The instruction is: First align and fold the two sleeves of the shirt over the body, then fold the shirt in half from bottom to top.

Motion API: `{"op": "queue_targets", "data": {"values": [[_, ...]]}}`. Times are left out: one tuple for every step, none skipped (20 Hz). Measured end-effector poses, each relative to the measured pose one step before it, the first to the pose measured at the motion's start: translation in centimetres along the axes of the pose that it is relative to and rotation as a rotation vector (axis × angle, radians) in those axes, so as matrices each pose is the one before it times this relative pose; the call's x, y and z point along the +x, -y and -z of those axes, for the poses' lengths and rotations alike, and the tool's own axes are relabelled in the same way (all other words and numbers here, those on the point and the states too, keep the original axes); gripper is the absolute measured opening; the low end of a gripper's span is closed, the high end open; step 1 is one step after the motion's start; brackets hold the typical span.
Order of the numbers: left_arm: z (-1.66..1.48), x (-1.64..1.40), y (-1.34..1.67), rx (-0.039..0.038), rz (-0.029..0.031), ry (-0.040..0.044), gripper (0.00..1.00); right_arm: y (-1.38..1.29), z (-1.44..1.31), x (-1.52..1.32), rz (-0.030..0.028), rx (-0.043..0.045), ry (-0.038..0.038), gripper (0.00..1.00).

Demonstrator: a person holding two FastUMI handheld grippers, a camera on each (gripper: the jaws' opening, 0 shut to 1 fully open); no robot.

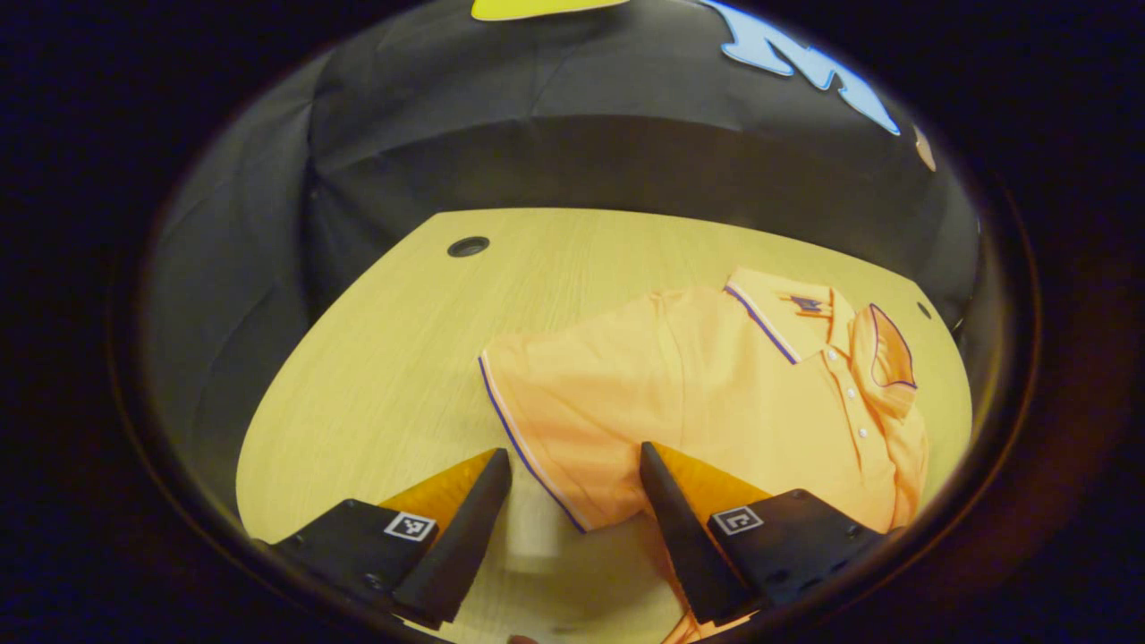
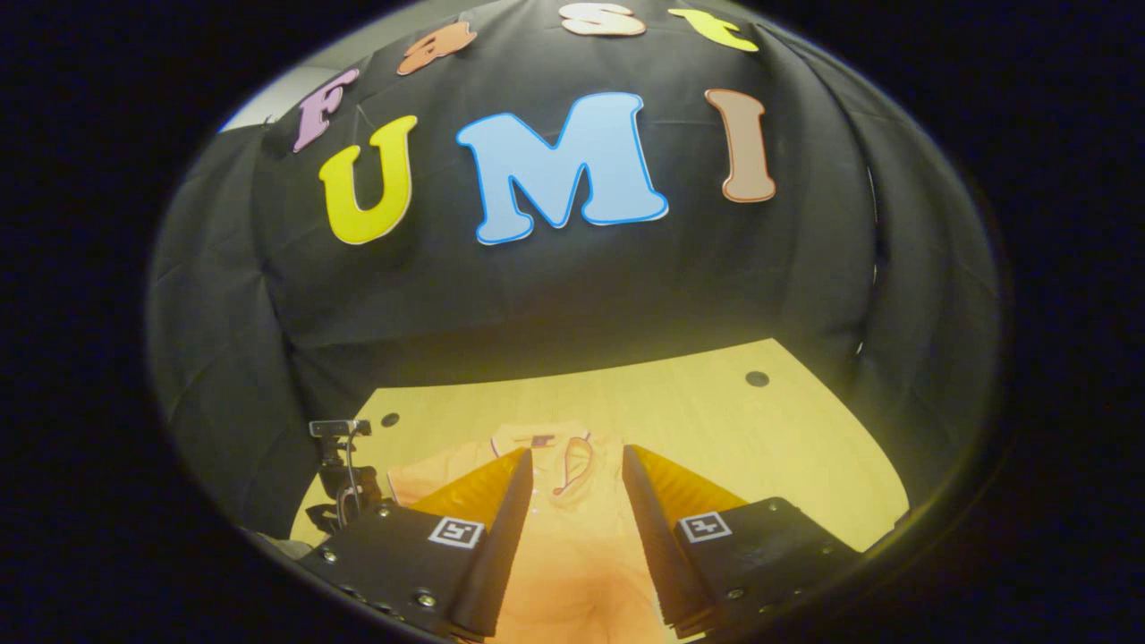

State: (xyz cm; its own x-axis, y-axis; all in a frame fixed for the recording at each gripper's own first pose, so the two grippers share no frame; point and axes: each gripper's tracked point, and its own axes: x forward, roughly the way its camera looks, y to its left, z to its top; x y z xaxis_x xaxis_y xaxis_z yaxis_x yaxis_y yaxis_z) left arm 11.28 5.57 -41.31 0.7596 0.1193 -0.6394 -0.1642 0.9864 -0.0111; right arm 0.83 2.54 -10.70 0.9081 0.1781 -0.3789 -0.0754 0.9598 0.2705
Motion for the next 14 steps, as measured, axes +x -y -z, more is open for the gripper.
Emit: {"op": "queue_targets", "data": {"values": [[0.005, -0.038, 0.344, 0.00169, 0.00389, 0.00013, 0.97, 0.133, 0.131, -0.093, 0.00094, 0.00504, -0.00221, 0.65], [-0.066, 0.068, 0.272, 0.00639, 0.01096, -0.00135, 0.86, 0.165, 0.162, -0.038, 0.002, 0.00345, -0.00259, 0.65], [-0.07, 0.121, 0.435, 0.01175, 0.00694, -0.00206, 0.75, 0.133, 0.096, -0.077, 0.00074, 0.00103, -0.00472, 0.65], [-0.131, 0.01, 0.429, 0.00872, 0.00942, -0.00266, 0.64, 0.155, 0.175, -0.087, 0.00199, 0.00088, -0.0057, 0.65], [-0.118, -0.002, 0.348, 0.00726, 0.00093, -0.00385, 0.41, 0.075, 0.043, -0.026, 0.00008, 0.00114, -0.00169, 0.65], [0.16, 0.192, 0.217, 0.00556, -0.00777, -0.00377, 0.33, 0.068, 0.092, 0.052, 0.00158, 0.00204, -0.00135, 0.65], [-0.097, -0.007, 0.036, 0.00238, -0.00678, -0.00081, 0.27, 0.017, -0.103, -0.074, 0.00039, 0.00219, 0.0014, 0.65], [-0.101, -0.037, 0.257, -0.00039, 0.003, 0.00762, 0.27, 0.015, 0.078, -0.045, 0.00101, 0.0018, -0.00006, 0.65], [-0.058, 0.206, 0.057, 0.00011, -0.00318, -0.00323, 0.12, 0.133, -0.023, -0.132, 0.00239, 0.00205, -0.00152, 0.65], [0.026, -0.02, -0.023, 0.00423, -0.00107, 0.00057, 0.12, 0.066, 0.083, -0.022, 0.00175, 0.00375, -0.00104, 0.65], [-0.043, -0.075, 0.0, 0.01137, -0.00551, -0.00373, 0.12, 0.152, 0.056, -0.04, 0.00353, 0.00405, -0.00137, 0.65], [-0.101, -0.082, 0.114, 0.01404, -0.00695, -0.00165, 0.12, 0.108, 0.086, -0.041, 0.0029, 0.004, -0.00167, 0.58], [-0.276, -0.081, 0.133, 0.013, -0.00484, 0.00303, 0.12, 0.262, 0.051, -0.095, 0.00489, 0.00333, -0.00148, 0.65], [-0.449, -0.269, 0.388, 0.01541, -0.00121, 0.00834, 0.12, 0.223, 0.199, -0.029, 0.00377, 0.00399, -0.00136, 0.65]]}}
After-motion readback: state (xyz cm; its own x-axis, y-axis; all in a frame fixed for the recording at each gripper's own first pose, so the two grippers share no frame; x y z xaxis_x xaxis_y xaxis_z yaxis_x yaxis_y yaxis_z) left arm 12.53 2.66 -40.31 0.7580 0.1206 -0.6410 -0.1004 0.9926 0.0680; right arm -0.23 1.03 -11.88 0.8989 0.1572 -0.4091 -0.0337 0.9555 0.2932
